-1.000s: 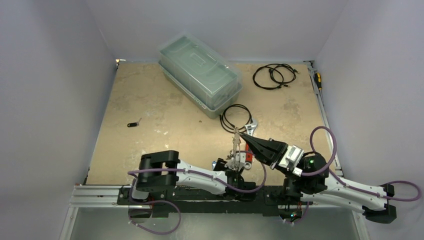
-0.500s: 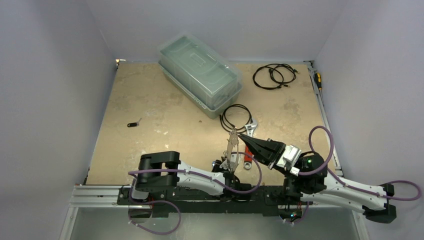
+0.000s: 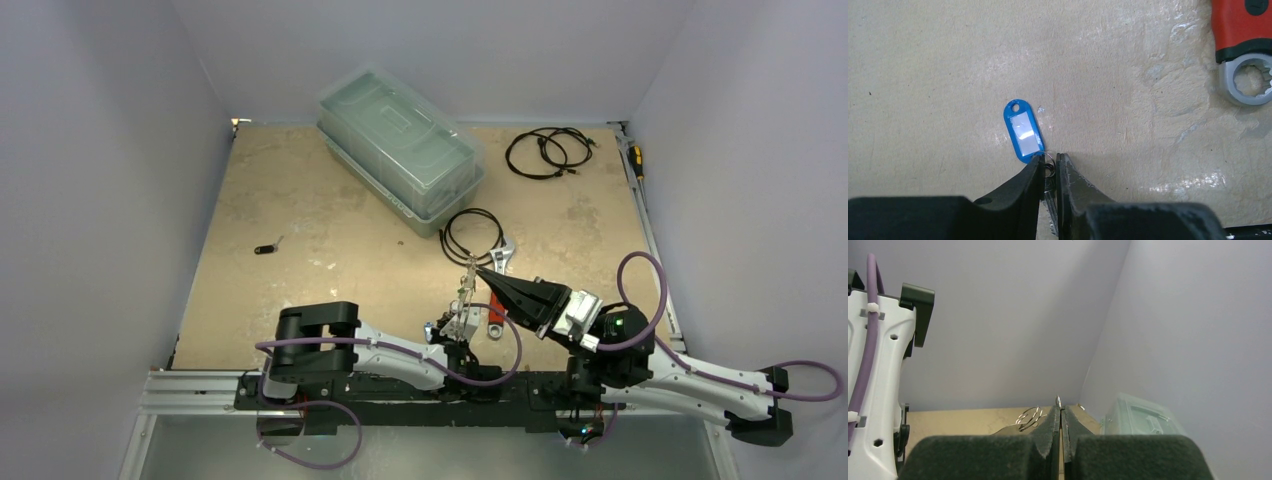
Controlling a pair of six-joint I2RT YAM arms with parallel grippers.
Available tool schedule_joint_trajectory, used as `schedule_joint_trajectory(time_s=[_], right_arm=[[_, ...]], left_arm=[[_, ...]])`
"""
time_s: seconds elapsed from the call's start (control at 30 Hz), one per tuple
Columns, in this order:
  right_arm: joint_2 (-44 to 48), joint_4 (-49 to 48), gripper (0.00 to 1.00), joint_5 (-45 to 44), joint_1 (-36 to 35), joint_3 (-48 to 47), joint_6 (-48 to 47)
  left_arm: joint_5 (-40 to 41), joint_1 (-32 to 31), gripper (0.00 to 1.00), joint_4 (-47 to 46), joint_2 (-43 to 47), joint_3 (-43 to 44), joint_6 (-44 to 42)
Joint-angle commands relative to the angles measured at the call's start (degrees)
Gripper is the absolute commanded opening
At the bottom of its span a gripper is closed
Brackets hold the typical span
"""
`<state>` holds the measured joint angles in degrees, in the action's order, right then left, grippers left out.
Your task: Put the keys on the keyring
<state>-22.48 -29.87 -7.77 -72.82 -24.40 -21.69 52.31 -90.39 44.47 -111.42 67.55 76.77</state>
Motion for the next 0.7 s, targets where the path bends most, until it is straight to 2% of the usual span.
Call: schedule_joint_trajectory(time_s=[0.0, 0.33, 0.4, 0.47, 0.67], right_arm=[[0.67, -2.94, 0.0, 1.0, -0.31, -1.17, 0.78], [0.86, -2.57, 0.0, 1.46, -0.31, -1.26, 1.04], [0.7, -2.65, 0.0, 1.53, -0.31, -1.23, 1.06], [0.56, -2.65, 0.0, 1.53, -0.31, -1.19, 1.04], [0.55, -2.65, 0.0, 1.44, -0.31, -1.25, 1.0]], left_arm=[[-0.37, 0.48, 0.15, -0.62, 0.93, -1.22, -0.15], [0.16, 0.56, 0.14, -1.74, 0.81, -2.38, -0.42], [-0.01, 0.57, 0.1, -2.22, 0.79, -2.73, -0.44], [-0.03, 0.57, 0.0, -2.59, 0.69, -3.07, -0.53], [-0.27, 0.07, 0.0, -8.28, 2.62, -5.02, -5.36]])
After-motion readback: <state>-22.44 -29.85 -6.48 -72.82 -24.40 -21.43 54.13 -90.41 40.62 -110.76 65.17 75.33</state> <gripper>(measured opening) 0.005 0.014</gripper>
